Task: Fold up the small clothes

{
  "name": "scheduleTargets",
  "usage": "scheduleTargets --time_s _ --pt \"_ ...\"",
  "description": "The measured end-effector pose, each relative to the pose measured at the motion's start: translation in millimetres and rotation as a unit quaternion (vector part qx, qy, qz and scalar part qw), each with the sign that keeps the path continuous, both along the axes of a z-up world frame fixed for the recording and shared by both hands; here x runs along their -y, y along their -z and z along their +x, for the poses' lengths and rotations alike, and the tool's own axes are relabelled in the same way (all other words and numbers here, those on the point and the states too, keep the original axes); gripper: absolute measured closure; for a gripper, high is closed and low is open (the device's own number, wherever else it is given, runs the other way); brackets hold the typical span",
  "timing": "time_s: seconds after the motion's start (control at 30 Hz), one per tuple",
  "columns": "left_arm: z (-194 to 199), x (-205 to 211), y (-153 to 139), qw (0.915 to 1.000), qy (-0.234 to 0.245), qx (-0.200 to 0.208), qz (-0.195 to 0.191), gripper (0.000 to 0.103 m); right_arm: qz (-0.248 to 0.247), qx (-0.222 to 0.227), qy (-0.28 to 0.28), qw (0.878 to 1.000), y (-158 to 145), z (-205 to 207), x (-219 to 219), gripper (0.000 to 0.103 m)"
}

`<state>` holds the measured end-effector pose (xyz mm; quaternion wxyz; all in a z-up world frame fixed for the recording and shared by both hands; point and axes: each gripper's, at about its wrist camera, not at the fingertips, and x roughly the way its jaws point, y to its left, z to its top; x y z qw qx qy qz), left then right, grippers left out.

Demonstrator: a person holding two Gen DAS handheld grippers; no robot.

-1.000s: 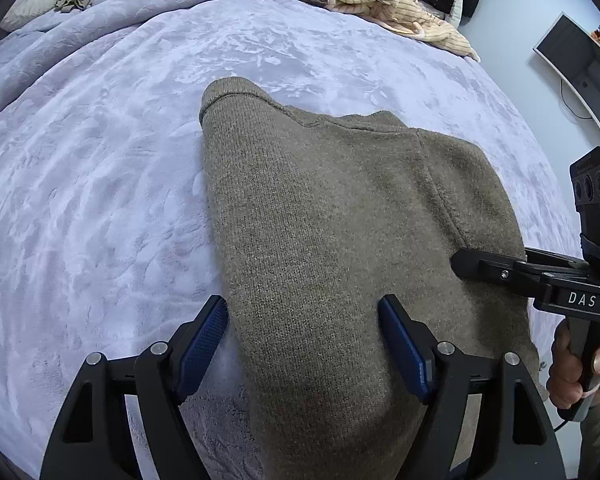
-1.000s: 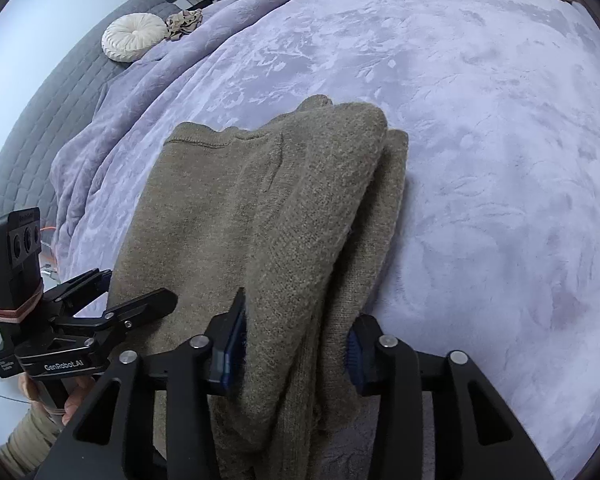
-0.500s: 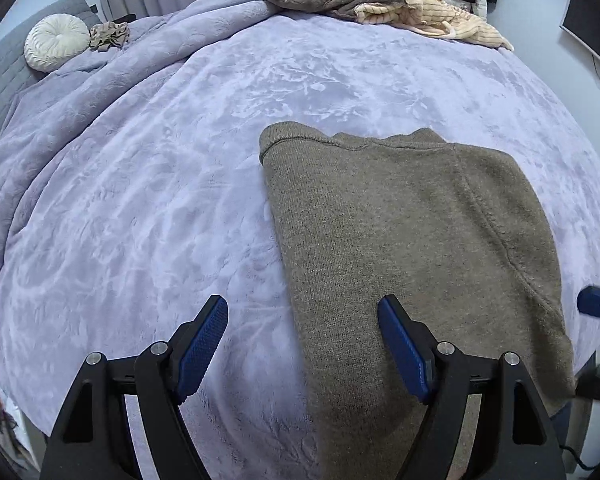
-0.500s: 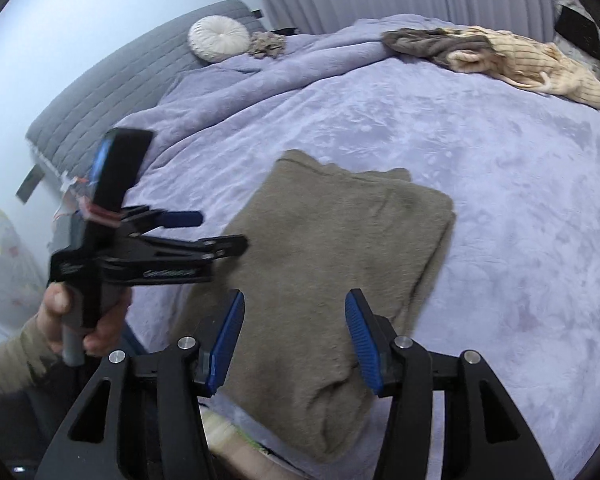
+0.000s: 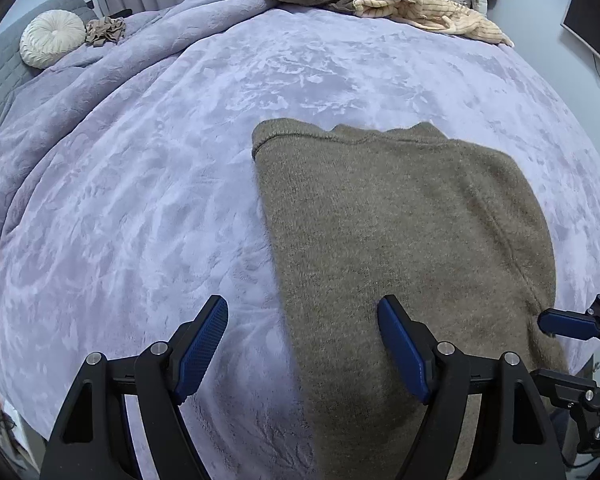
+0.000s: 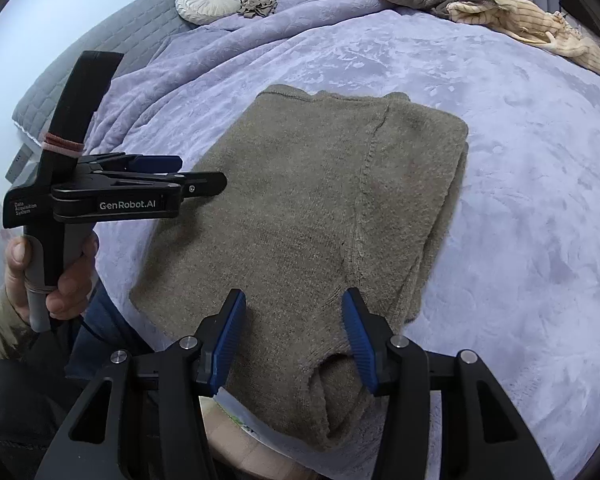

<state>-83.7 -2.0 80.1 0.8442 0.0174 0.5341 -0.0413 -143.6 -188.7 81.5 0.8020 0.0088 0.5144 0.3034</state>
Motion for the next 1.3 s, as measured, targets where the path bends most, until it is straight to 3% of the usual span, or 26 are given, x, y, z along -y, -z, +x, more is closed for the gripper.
scheduleTargets --time_s 0.13,0.23,0.37,0.57,0.87,1.0,1.17,1.3 --pt "28.4 1.1 -9.5 0.9999 -0.009 0.008 0.004 0.024 0.004 0.035 0.011 0.999 -21.5 22.4 2.7 0.047" --pt "55.2 6.0 -3.0 0.9997 -0.015 0.001 0.021 0.024 -0.005 0.038 0.027 0.999 -20.6 59.9 1.2 0.047" --pt "80.2 5.0 16.7 0.999 -0.023 -0.023 0.03 0.024 -0.016 0.002 0.042 0.999 0.8 109.4 -0.6 0.047" --pt "89.2 1.9 38.2 0.9986 -0.02 -0.043 0.023 0.024 -0.024 -0.028 0.063 0.997 25.7 141.1 8.9 0.048" --pt "93.1 1.1 43.2 0.9985 -0.021 -0.048 0.013 0.024 -0.011 -0.03 0.062 0.998 40.6 143.5 12.1 0.048" --pt "84.5 0.1 24.9 0.9987 -0.027 -0.043 0.002 0.024 -0.029 -0.028 0.074 0.996 28.0 141.6 6.5 0.048" --pt "47.3 6.0 1.1 0.9996 -0.01 -0.024 0.015 0.024 -0.012 0.023 0.038 0.999 -17.8 96.8 -7.1 0.047" --pt "25.1 6.8 5.2 0.9995 -0.004 -0.025 0.018 0.024 -0.02 0.025 -0.004 0.999 -15.9 58.1 -21.6 0.047"
